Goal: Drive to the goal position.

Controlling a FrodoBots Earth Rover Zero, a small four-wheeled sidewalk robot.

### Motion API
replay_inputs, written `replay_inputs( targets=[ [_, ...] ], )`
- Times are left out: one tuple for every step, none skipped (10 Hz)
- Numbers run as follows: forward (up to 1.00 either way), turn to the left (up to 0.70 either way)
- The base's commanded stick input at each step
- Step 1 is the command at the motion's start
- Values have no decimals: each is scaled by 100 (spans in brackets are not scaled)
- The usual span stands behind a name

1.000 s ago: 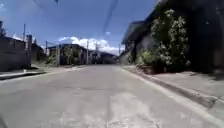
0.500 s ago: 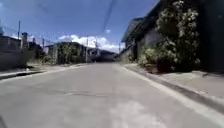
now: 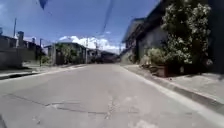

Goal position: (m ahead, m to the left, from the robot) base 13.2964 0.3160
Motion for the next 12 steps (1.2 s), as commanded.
replay_inputs(
  targets=[
    [100,0],
    [100,0],
    [100,0],
    [100,0],
    [100,0],
    [100,0],
    [100,0],
    [100,0],
    [100,0],
    [100,0],
    [100,0],
    [100,0]
  ],
)
